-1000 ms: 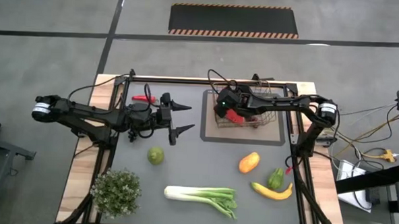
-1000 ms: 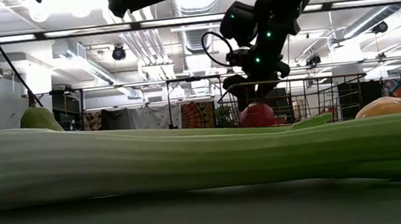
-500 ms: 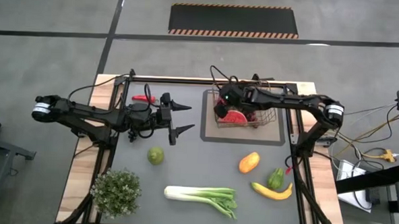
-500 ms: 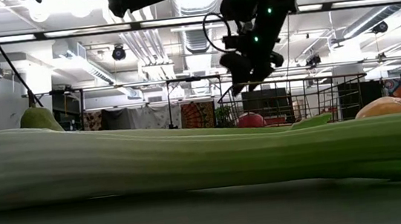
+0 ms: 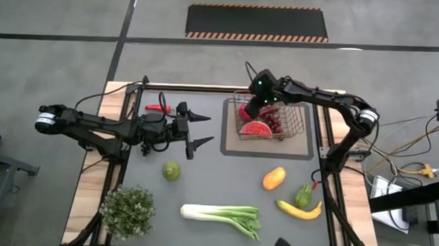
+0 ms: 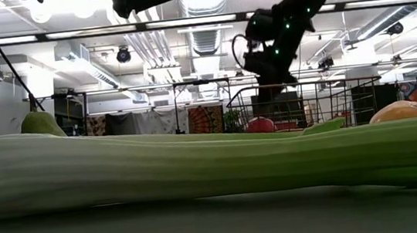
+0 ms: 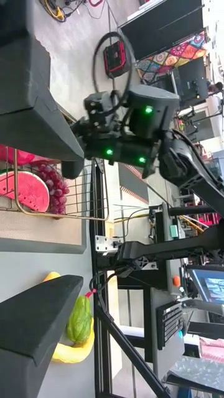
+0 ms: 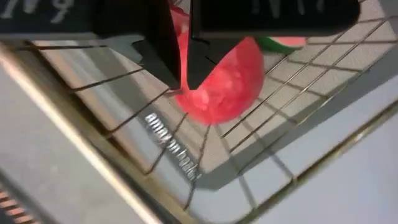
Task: Build produce basket
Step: Put the apple into the wire basket
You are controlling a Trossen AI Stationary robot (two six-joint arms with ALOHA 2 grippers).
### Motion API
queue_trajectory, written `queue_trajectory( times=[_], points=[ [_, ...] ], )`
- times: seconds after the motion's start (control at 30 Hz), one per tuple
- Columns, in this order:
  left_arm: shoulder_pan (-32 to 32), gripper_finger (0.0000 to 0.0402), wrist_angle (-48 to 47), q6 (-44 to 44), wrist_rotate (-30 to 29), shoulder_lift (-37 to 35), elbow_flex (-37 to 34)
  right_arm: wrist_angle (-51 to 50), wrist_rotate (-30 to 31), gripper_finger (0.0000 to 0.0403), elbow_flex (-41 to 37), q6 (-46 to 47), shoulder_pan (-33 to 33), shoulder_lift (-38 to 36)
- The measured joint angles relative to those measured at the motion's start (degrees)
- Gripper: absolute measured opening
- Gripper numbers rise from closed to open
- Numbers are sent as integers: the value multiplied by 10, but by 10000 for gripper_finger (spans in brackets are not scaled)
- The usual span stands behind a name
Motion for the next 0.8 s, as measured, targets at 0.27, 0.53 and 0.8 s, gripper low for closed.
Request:
queue_trajectory(
  times=[0.27,0.53,0.8],
  points=[
    [0,299,0,0,0,0,0,6,-2,9,-2,-15,-1,27],
    [0,299,-1,5,0,0,0,-19,-6,9,-2,-15,24,19],
    [0,299,-1,16,0,0,-1,-27,-5,9,-2,-4,59,16]
  ],
)
